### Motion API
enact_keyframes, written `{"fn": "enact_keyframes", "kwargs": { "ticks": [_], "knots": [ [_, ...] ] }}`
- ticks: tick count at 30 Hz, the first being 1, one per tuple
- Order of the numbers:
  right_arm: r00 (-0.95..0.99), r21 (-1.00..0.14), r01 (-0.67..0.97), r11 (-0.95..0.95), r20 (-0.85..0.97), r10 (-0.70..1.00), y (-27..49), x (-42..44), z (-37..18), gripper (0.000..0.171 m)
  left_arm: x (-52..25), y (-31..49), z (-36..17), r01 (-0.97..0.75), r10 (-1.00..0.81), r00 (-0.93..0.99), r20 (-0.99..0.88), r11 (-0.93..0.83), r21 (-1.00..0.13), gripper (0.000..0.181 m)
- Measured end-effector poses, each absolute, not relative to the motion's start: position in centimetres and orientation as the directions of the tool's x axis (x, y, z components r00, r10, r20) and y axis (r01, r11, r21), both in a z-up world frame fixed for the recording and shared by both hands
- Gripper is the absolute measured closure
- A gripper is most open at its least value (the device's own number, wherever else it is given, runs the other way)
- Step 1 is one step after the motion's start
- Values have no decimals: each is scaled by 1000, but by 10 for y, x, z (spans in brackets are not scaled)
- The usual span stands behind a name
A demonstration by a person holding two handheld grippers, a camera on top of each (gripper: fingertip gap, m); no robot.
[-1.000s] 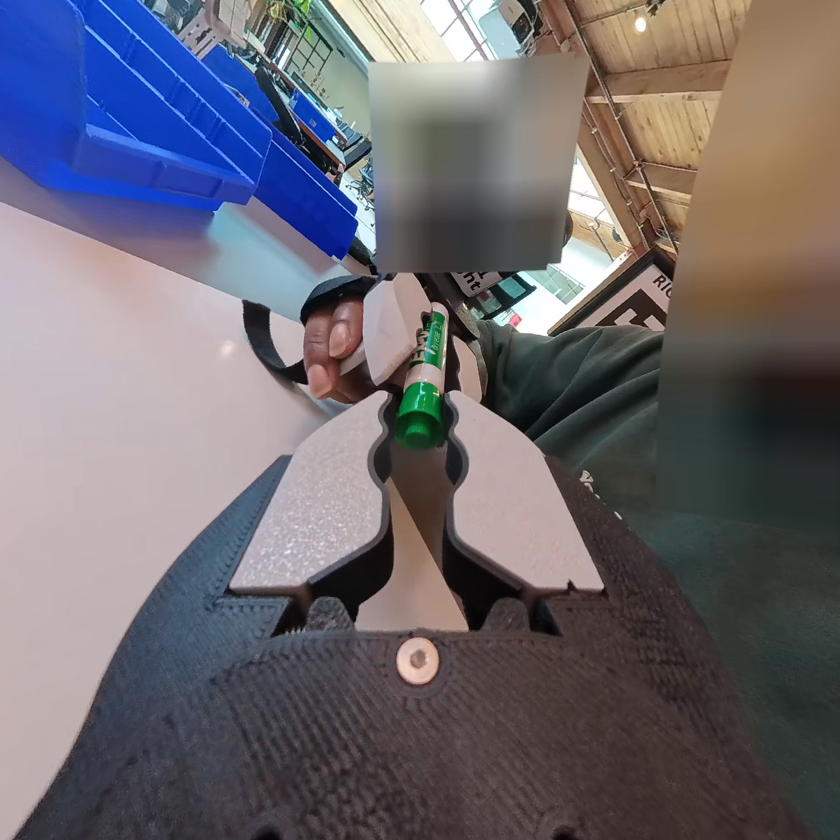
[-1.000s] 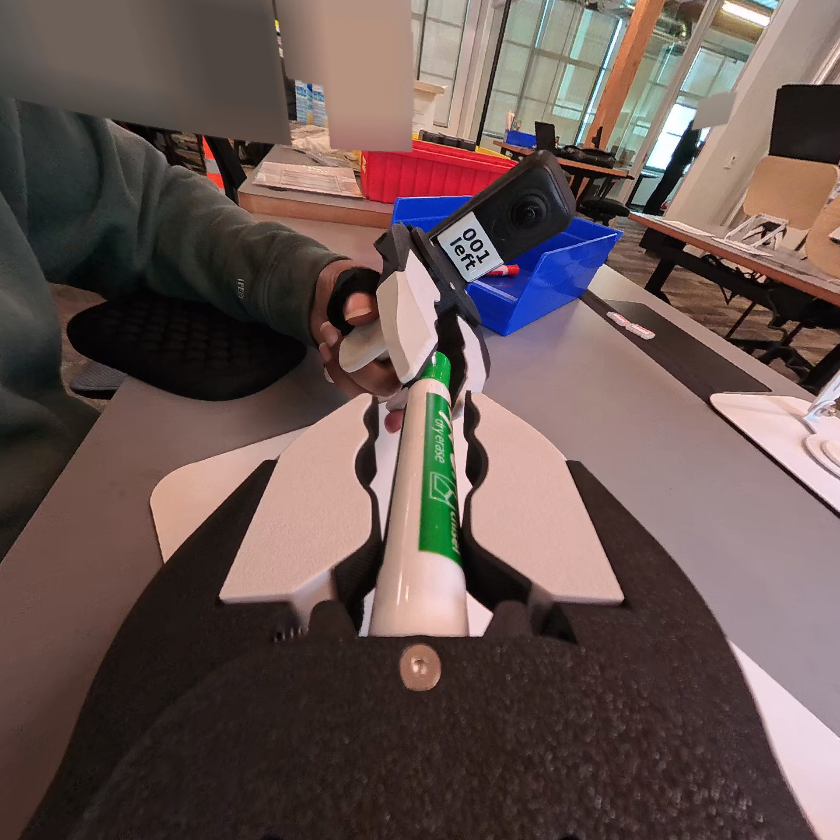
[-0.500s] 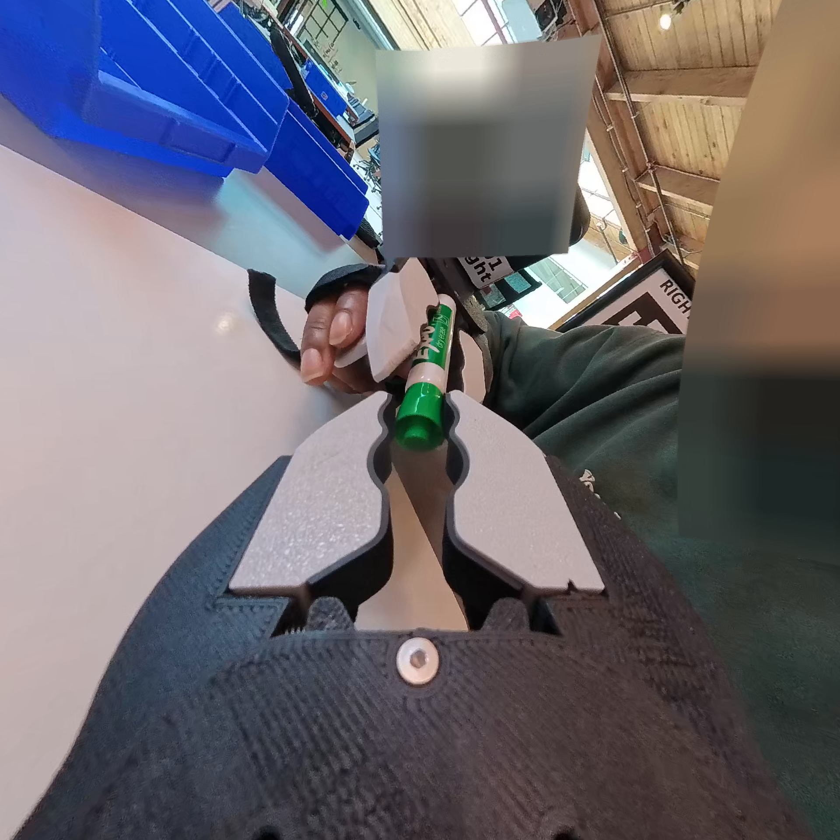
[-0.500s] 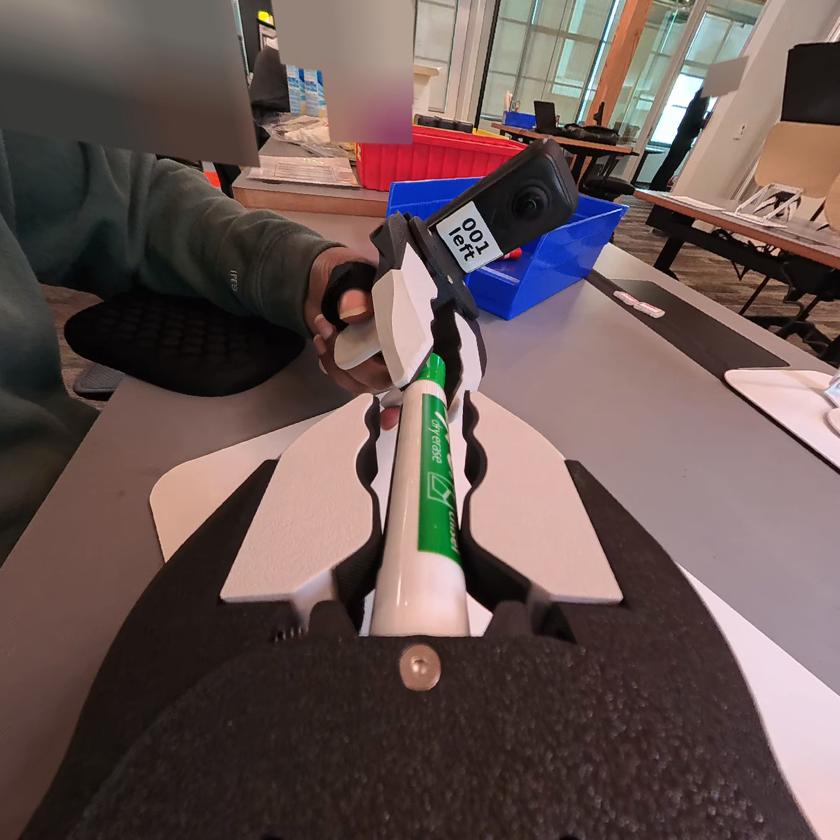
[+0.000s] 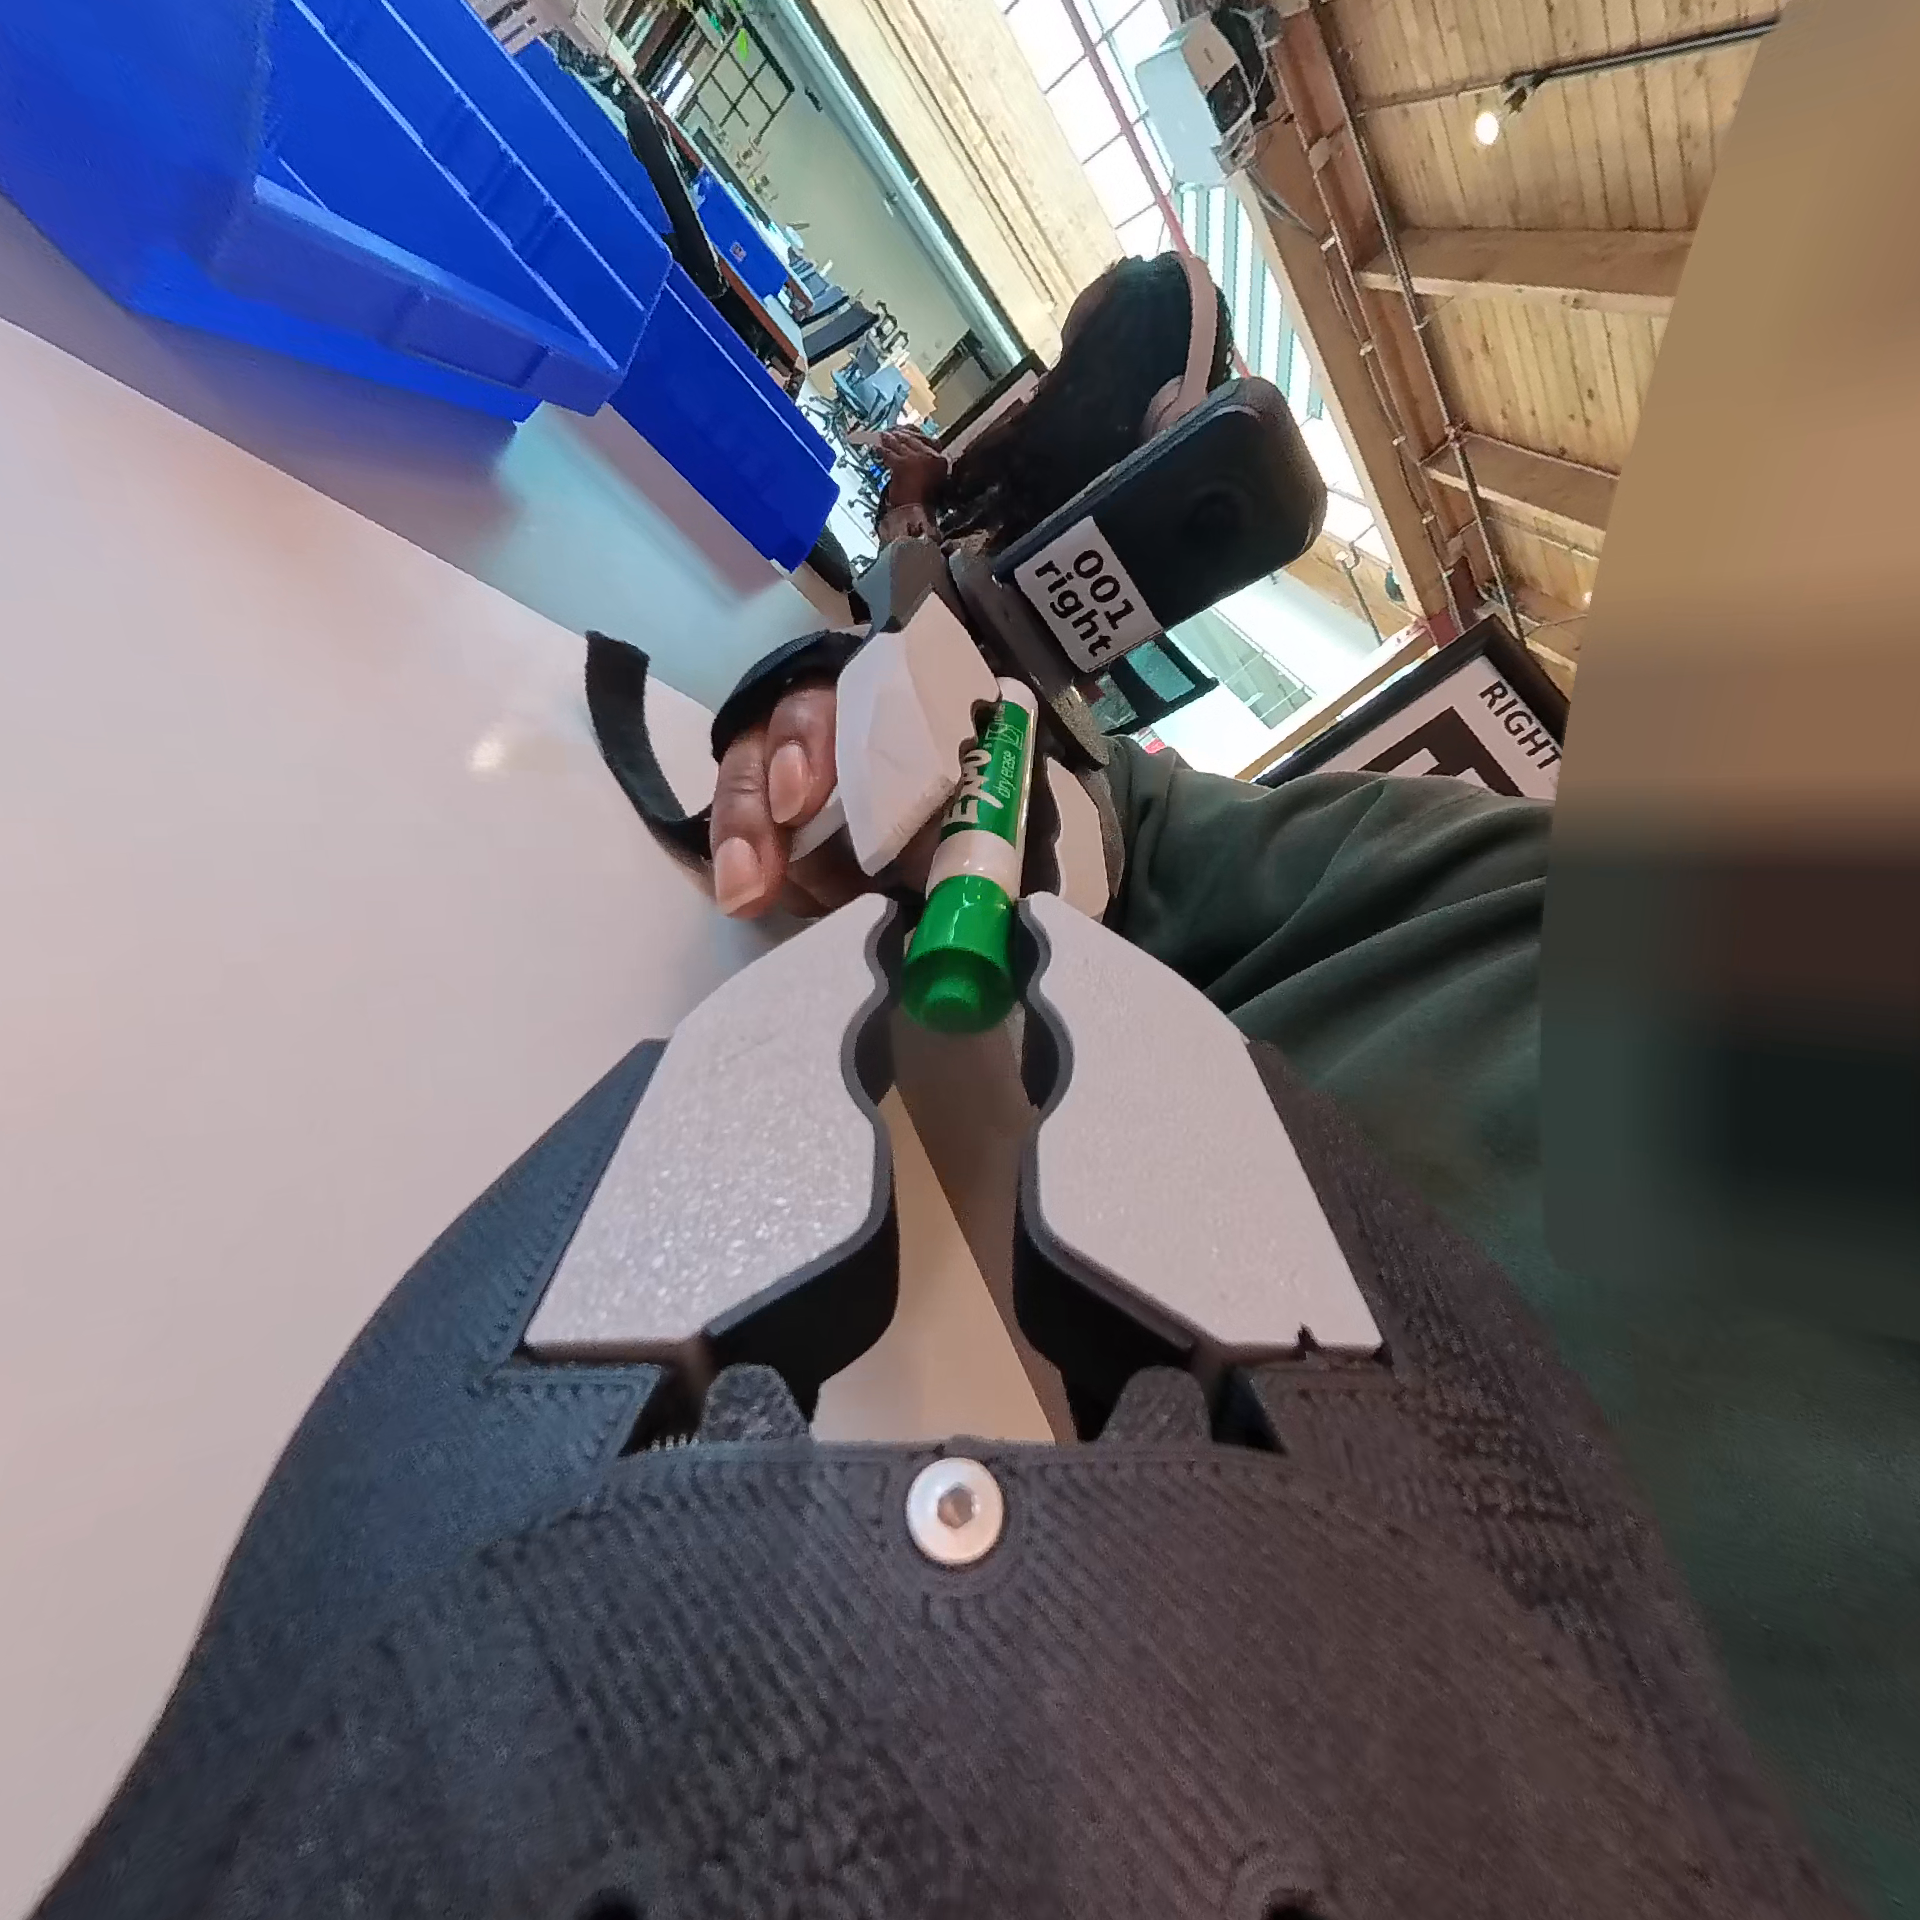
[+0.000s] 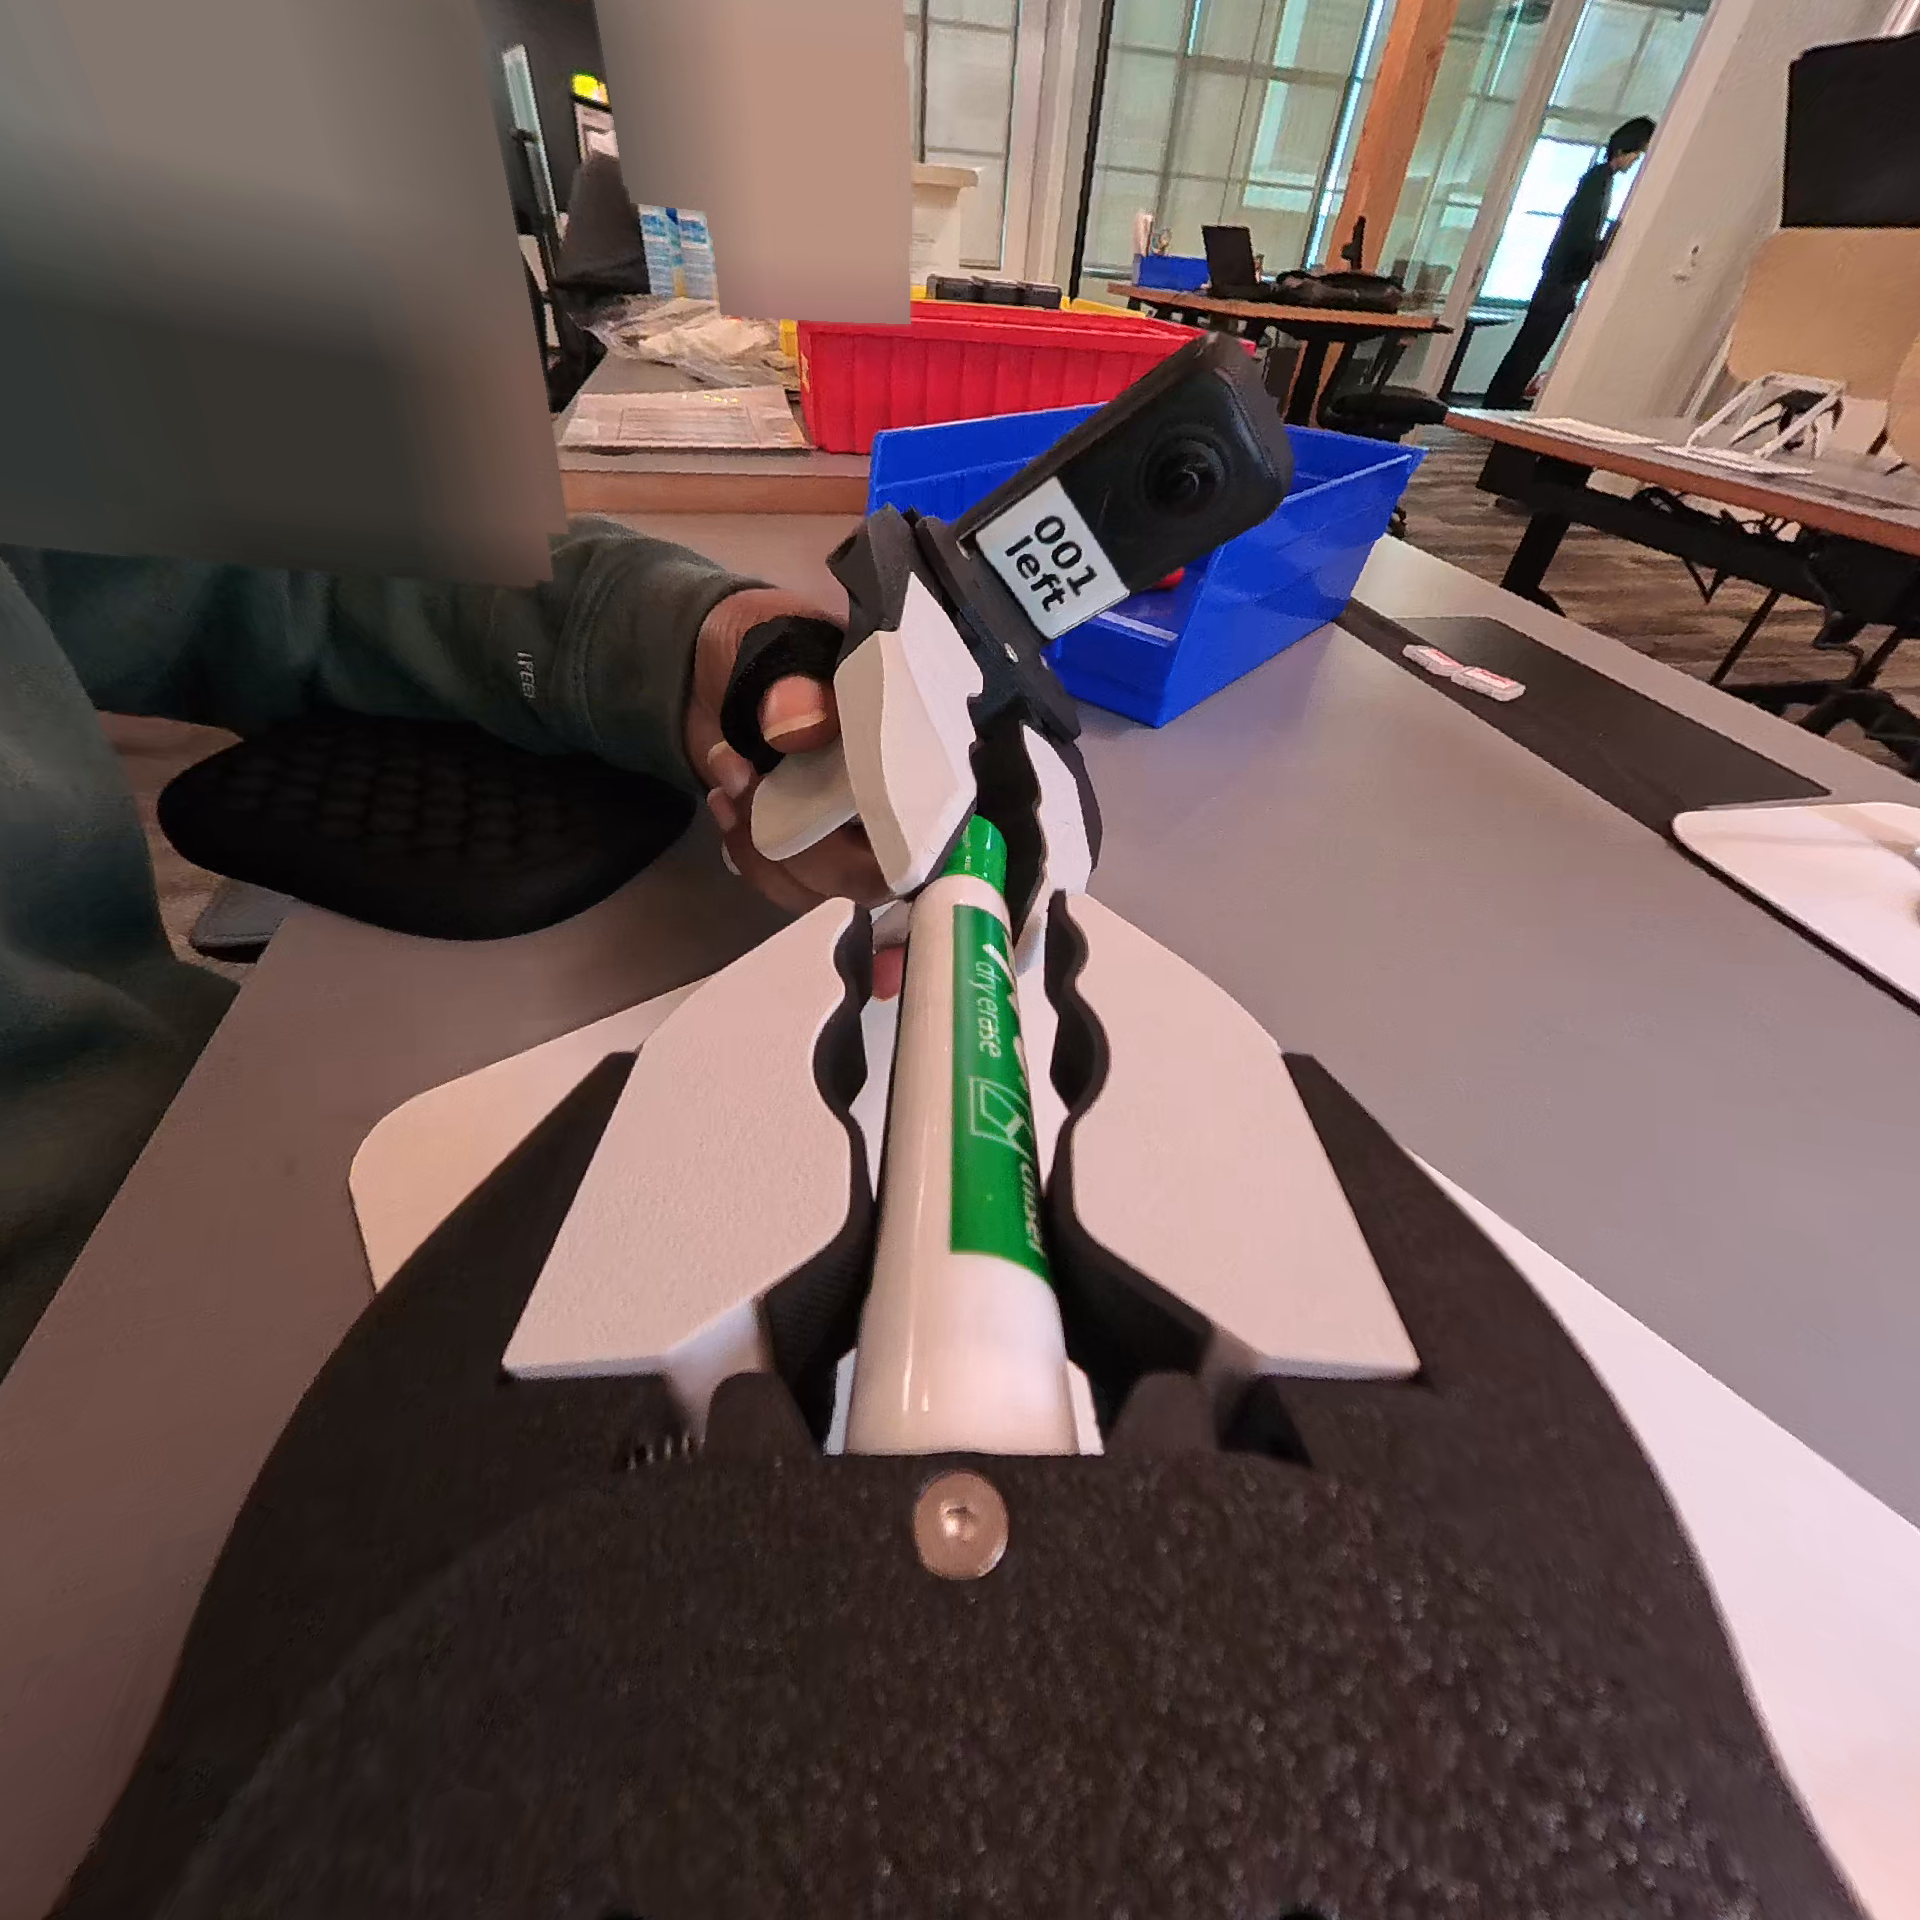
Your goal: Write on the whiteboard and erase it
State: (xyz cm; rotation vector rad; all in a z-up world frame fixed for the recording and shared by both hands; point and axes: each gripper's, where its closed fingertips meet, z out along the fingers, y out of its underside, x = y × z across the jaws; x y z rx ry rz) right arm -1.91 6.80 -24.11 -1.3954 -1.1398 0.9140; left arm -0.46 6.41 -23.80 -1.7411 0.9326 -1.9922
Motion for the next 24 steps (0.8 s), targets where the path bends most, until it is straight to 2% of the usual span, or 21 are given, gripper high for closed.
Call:
{"fn": "enact_keyframes", "kwargs": {
  "ticks": [14, 16, 17, 19, 21, 24],
  "knots": [
    [213, -992, 127, 8, 35, 976, 62, -22, -226, 140, -14, 59, -220, -168, -650, -264, 712, -696, -698, 162],
    [248, -1000, 30, -4, 3, 969, 70, -5, -206, 140, -45, 100, -212, -1, -637, -211, 741, -758, -652, 162],
    [282, -1000, -5, -20, -21, 959, 79, 15, -195, 140, -69, 116, -214, 57, -667, -159, 728, -742, -668, 163],
    [346, -996, 80, 47, 72, 935, 87, 37, -198, 139, -82, 98, -240, -42, -802, -25, 596, -595, -802, 162],
    [322, -995, 98, 23, 53, 945, 85, 30, -208, 138, -80, 89, -245, -56, -839, 24, 543, -543, -838, 161],
    [279, -992, 125, -2, 33, 960, 91, 17, -215, 138, -99, 117, -233, -9, -909, 197, 368, -377, -926, 161]
  ]
}}
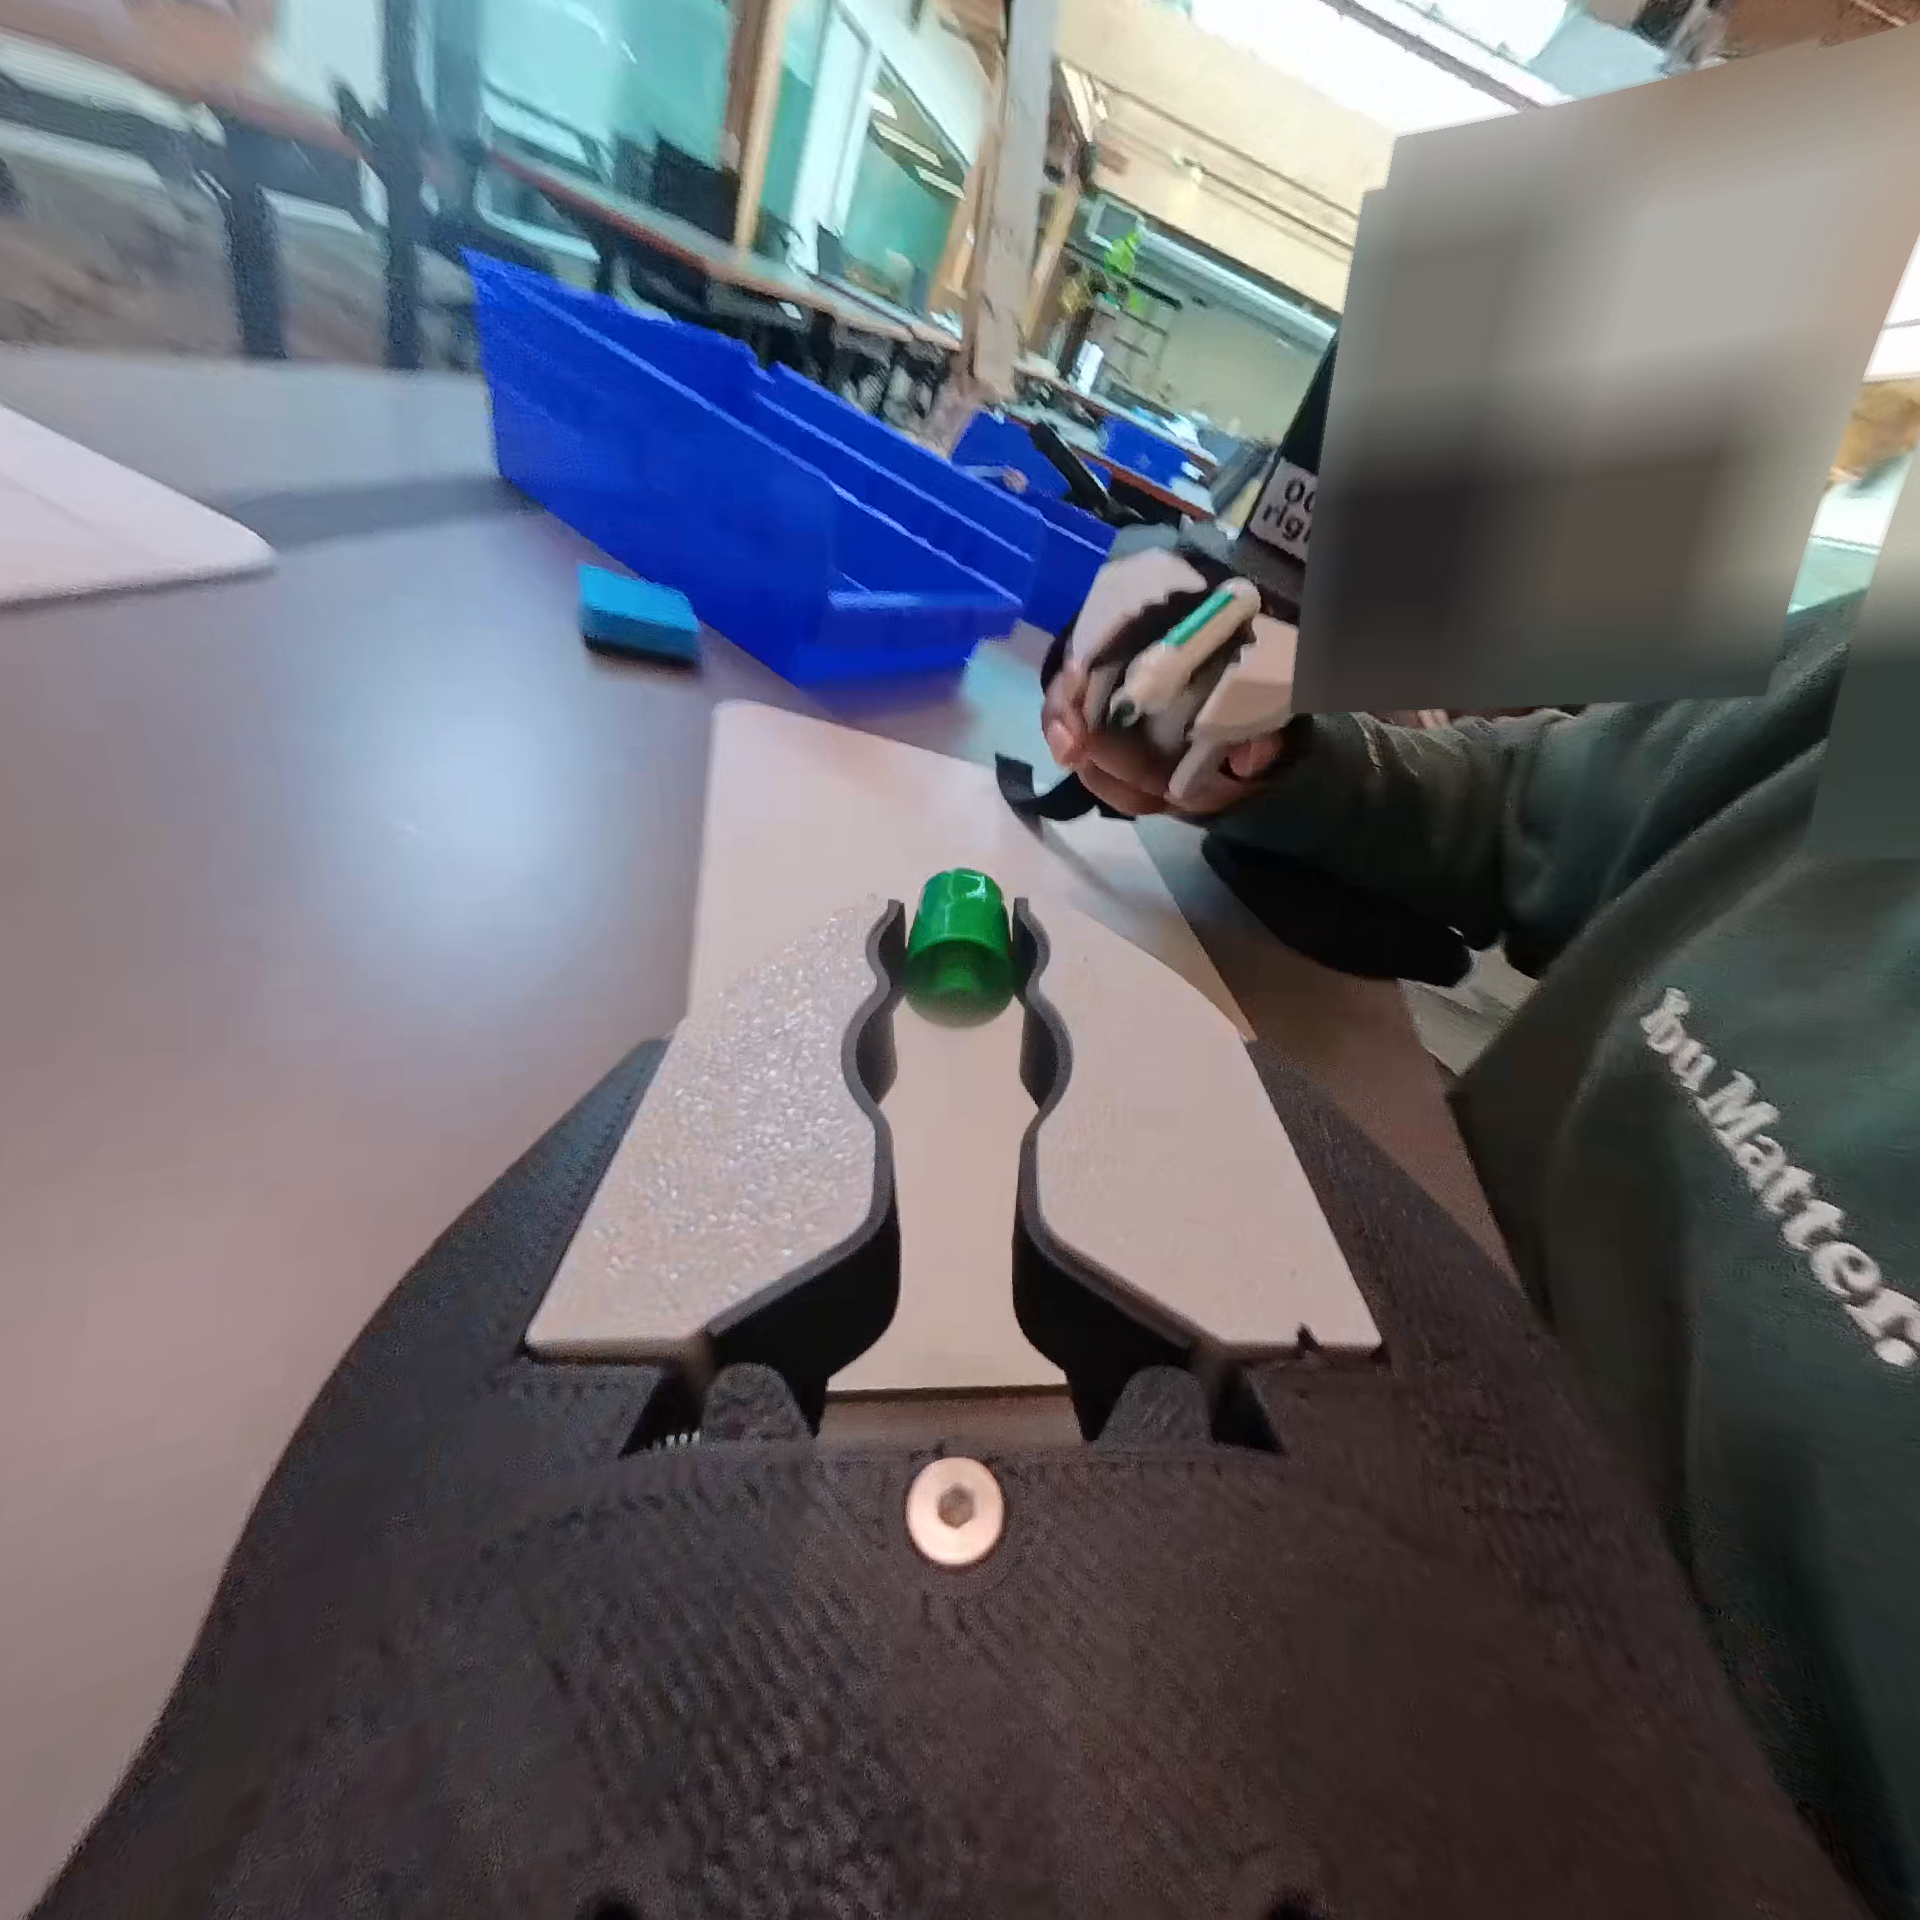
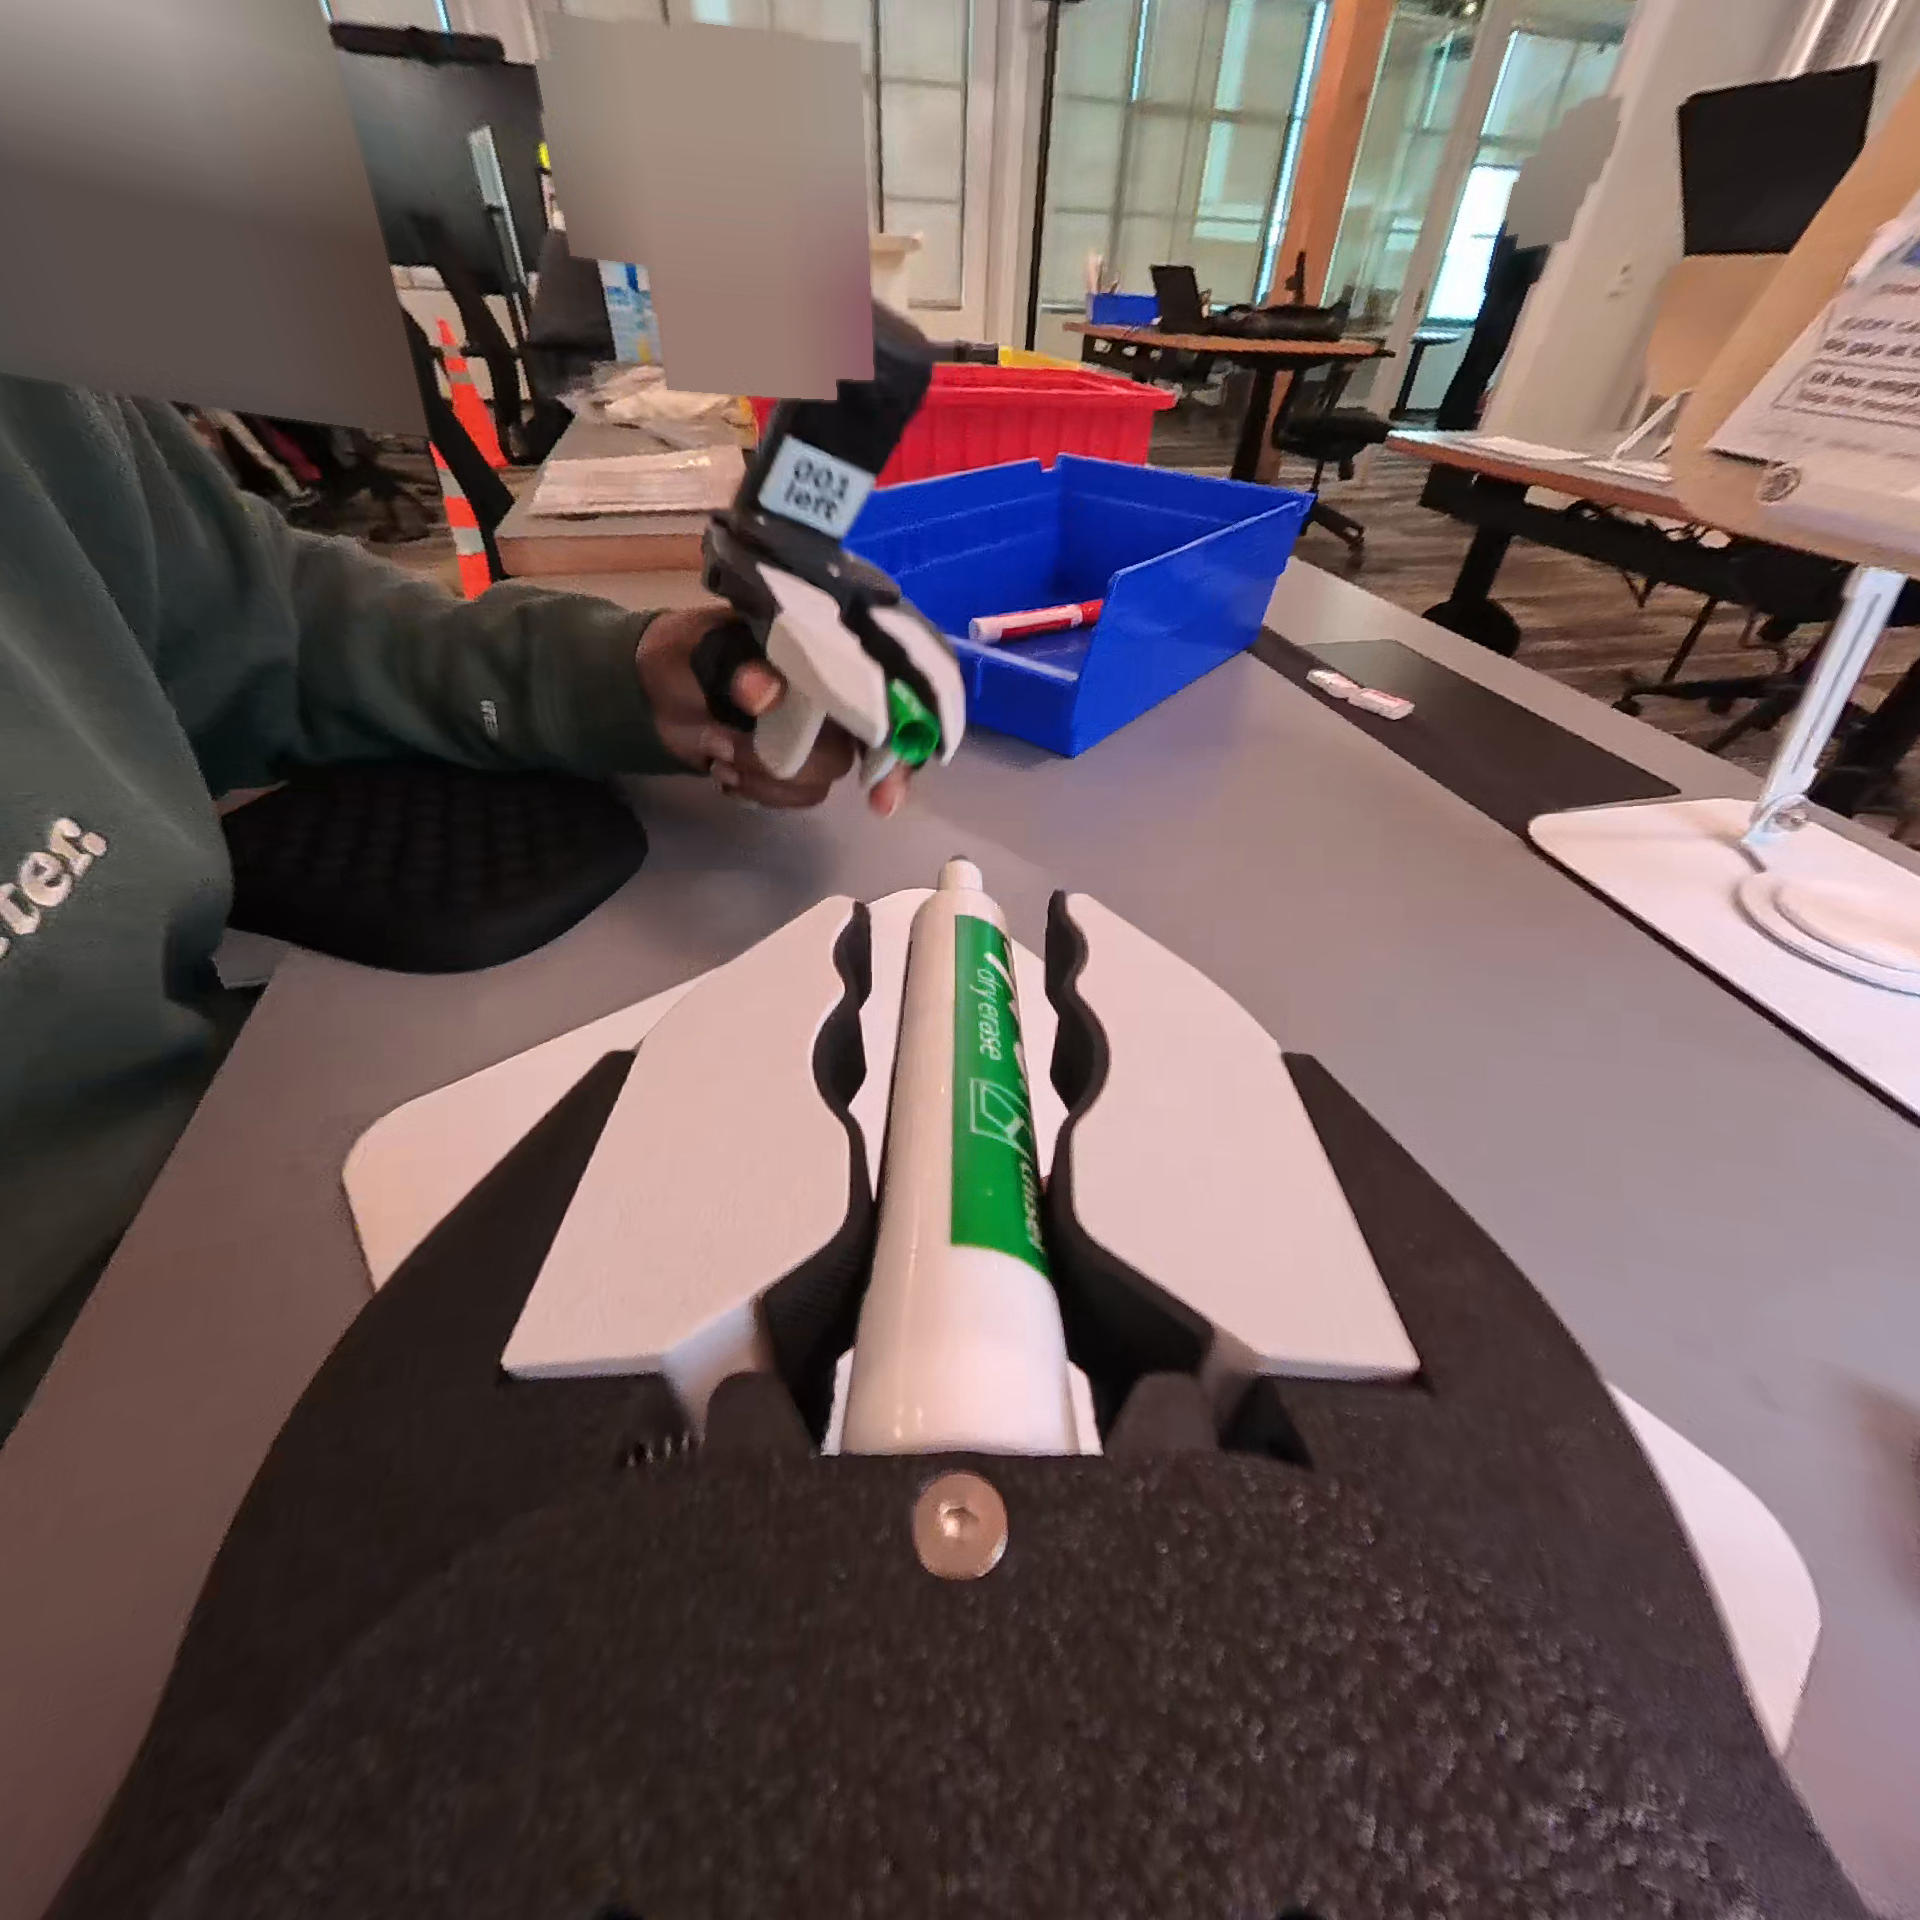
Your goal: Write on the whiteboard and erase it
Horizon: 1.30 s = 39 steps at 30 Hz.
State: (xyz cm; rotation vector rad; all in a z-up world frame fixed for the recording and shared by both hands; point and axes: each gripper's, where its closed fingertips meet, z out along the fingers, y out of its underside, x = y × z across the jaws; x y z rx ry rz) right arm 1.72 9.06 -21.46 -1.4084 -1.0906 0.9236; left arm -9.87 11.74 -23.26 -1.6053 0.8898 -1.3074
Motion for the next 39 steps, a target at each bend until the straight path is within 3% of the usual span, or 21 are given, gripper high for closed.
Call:
{"fn": "enact_keyframes", "kwargs": {
  "ticks": [7, 20, 30, 39],
  "knots": [
    [327, -987, 140, -82, -32, 944, 103, 26, -228, 137, -125, 136, -215, 24, -901, 414, 132, -135, -991, 162],
    [363, -975, 206, -86, -5, 932, 111, 25, -245, 137, -128, 131, -241, -115, -893, 450, 20, -81, -990, 161],
    [344, -987, 90, -132, -93, 934, 116, 24, -237, 137, -139, 145, -244, -61, -863, 498, 80, -127, -990, 161],
    [306, -958, 258, -129, -45, 951, 106, 9, -253, 137, -143, 152, -249, -4, -852, 497, 161, -188, -982, 161]
  ]
}}
